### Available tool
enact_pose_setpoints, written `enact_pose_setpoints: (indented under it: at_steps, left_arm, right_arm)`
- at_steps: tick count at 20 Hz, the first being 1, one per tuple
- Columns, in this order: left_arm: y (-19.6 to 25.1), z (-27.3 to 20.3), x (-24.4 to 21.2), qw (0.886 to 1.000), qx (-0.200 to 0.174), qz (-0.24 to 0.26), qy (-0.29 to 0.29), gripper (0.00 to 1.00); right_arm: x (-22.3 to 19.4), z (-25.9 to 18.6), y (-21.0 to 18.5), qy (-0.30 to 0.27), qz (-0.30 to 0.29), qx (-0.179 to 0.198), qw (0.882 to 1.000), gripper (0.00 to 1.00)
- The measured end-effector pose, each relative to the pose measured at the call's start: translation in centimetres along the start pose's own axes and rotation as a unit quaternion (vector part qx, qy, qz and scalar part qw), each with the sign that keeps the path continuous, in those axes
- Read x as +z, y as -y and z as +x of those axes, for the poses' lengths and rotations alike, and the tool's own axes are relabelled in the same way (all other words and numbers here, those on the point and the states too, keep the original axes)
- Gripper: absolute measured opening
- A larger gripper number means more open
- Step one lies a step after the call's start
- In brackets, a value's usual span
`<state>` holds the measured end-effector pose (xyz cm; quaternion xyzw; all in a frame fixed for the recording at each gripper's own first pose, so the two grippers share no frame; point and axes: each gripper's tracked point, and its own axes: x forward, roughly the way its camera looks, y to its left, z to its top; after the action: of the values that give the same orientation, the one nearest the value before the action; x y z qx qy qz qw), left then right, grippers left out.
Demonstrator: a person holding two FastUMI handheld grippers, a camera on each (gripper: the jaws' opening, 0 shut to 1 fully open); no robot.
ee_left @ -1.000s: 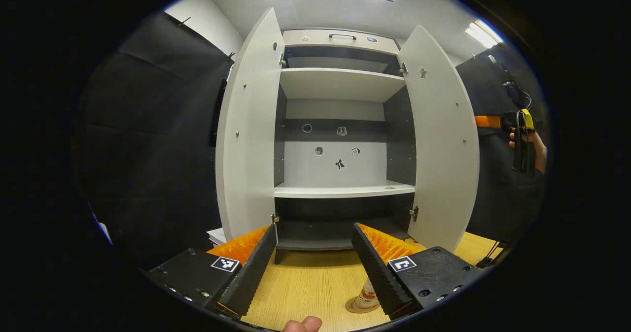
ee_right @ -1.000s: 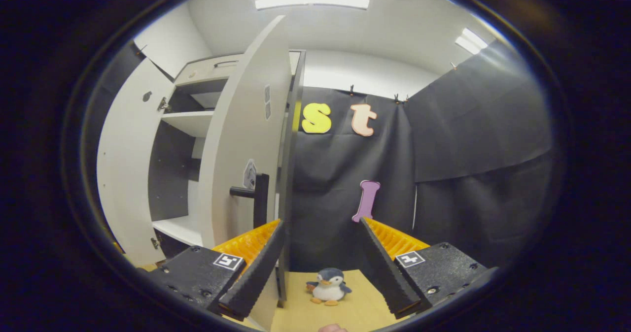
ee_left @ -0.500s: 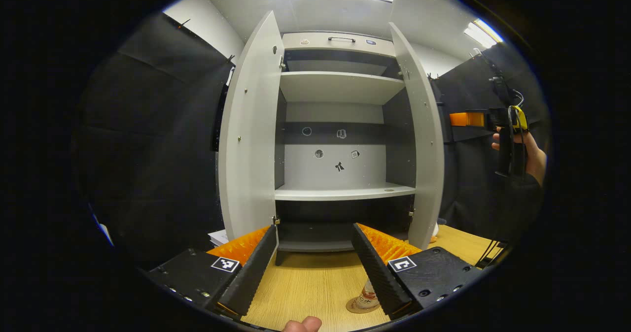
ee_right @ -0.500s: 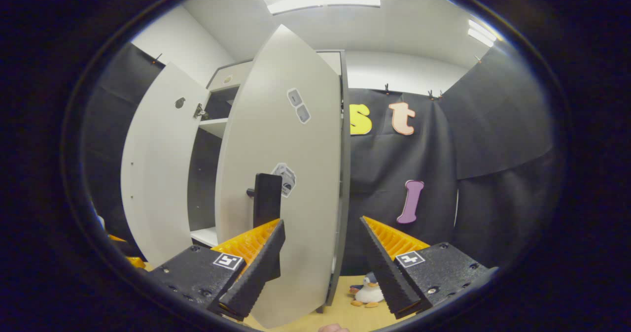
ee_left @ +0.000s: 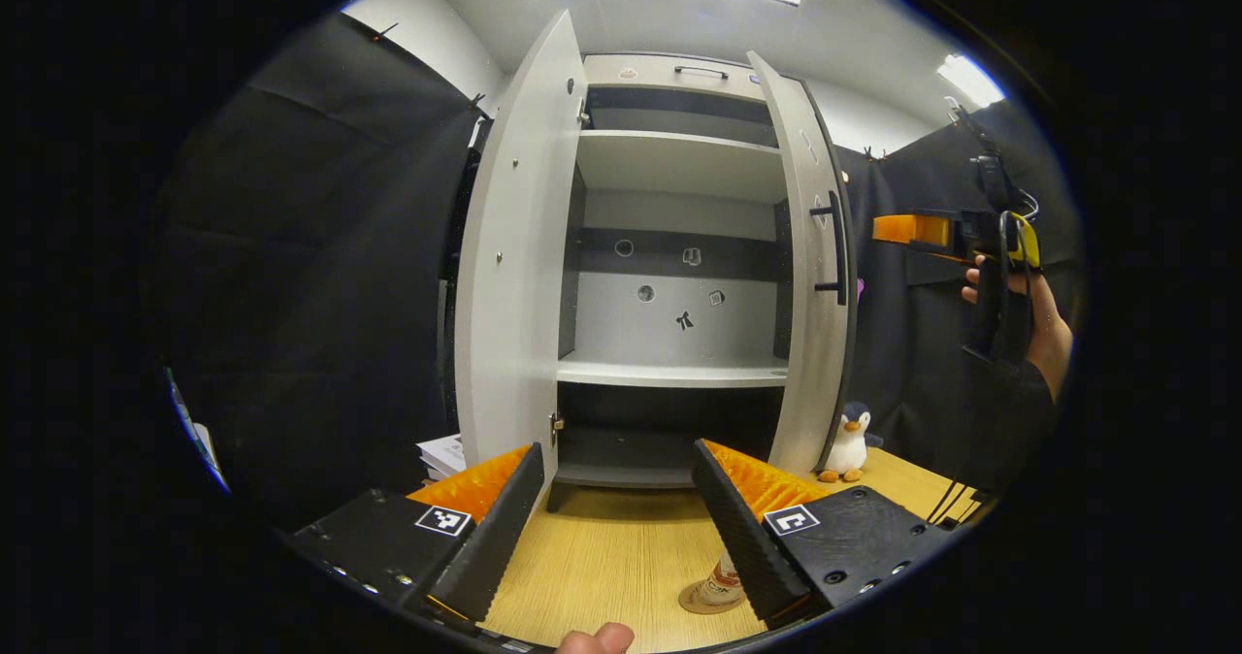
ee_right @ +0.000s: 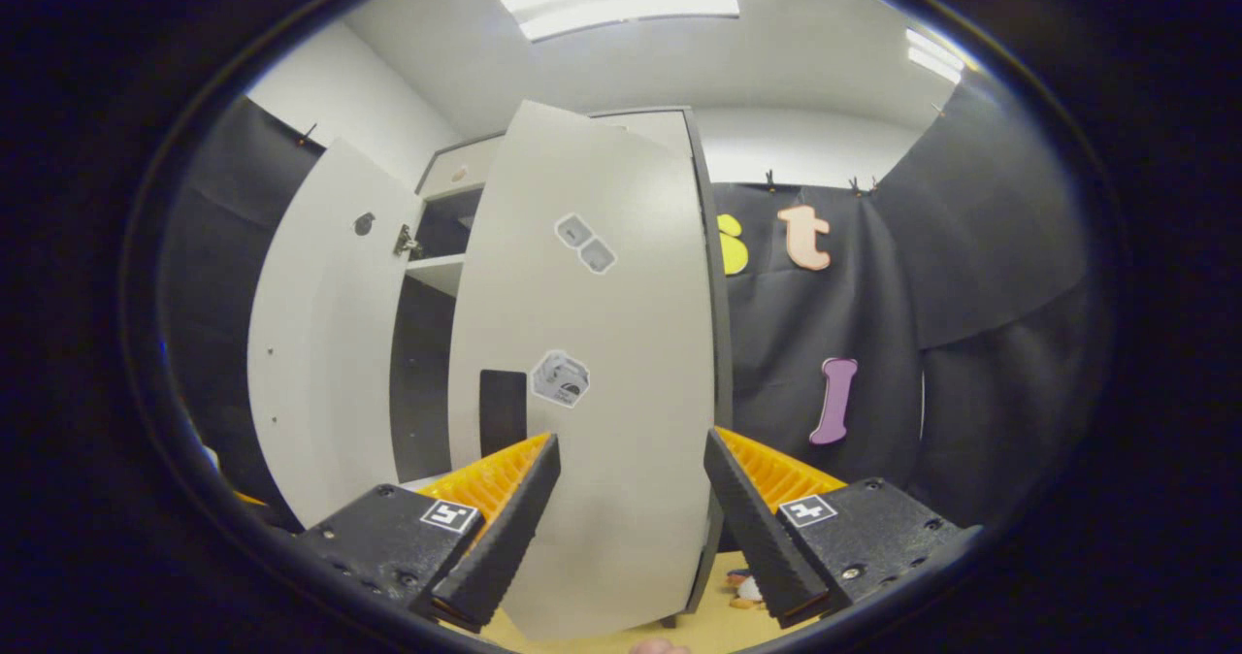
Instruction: Grasp the bottle in the cabinet with the left hand and place it on the coaster, then close the right door with the right hand and the left door with the left hand.
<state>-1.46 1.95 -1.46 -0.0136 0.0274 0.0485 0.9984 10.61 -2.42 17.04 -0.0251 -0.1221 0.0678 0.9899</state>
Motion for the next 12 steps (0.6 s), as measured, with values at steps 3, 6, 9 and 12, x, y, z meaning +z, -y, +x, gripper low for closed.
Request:
enact_pose_setpoints:
  at_steps: [3, 6, 9, 12]
  left_arm:
    - [0.1, -0.1, 0.6, 1.0, -0.001, -0.005, 0.007, 0.94]
    - [0.4, 0.2, 0.8, 1.0, -0.007, 0.001, 0.011, 0.94]
    - [1.3, 0.0, 0.9, 1.0, -0.017, 0.0, 0.011, 0.94]
    - [2.1, -0.2, 0.5, 1.0, -0.024, -0.001, 0.006, 0.94]
  right_arm:
    - [-1.4, -3.5, -0.3, -0.01, -0.008, -0.012, 1.0, 0.98]
    - [-3.9, -7.2, -0.5, -0.019, -0.01, -0.029, 0.999, 0.97]
    - [-7.5, -10.0, -0.7, -0.046, -0.023, -0.047, 0.998, 0.98]
    - [-10.2, -12.5, -0.9, -0.065, -0.004, -0.063, 0.996, 0.98]
